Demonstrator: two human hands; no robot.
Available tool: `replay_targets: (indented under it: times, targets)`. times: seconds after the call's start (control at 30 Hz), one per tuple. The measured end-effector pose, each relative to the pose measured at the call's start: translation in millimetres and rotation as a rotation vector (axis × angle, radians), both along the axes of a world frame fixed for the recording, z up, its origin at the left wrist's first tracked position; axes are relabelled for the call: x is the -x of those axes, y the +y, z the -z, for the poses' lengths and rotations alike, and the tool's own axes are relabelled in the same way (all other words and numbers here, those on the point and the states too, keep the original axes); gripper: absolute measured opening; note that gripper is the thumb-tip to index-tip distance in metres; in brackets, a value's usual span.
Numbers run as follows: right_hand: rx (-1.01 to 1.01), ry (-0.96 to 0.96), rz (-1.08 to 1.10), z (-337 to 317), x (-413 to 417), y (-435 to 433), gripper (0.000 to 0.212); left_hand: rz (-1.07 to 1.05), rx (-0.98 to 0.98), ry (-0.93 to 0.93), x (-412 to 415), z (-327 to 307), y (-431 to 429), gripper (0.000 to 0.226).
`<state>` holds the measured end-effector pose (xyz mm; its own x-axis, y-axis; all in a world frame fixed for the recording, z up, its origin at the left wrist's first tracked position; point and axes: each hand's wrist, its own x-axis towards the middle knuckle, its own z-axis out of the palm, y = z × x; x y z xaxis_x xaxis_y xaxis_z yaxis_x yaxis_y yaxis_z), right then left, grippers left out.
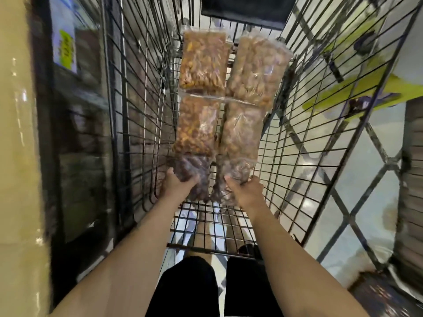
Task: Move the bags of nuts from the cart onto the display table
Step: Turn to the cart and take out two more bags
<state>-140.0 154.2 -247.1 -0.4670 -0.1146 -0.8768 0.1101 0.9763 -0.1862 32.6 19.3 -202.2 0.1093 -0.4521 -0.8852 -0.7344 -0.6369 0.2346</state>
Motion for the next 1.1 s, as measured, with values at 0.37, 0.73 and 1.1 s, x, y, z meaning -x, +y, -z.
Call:
replay_targets:
  times: [0.37, 0.73, 1.1]
  targets:
    - [0.137, -0.11, 0.102, -23.7, 0.6, -20.6, 0.106, -0.097, -0.053, 0.046, -2.2, 33.4, -2.9, 0.08]
    - [0.222, -0.119, 0.099, -24.8, -2.2, -24.1, 0.062, -0.109, -0.073, 0.066, -1.7, 32.6, -2.0, 0.081]
    - [0.294, -0.245, 0.162, -55.6, 6.2, -9.9, 0.061, -0.158, -0.109, 0.174, -7.3, -2.1, 0.8, 0.047]
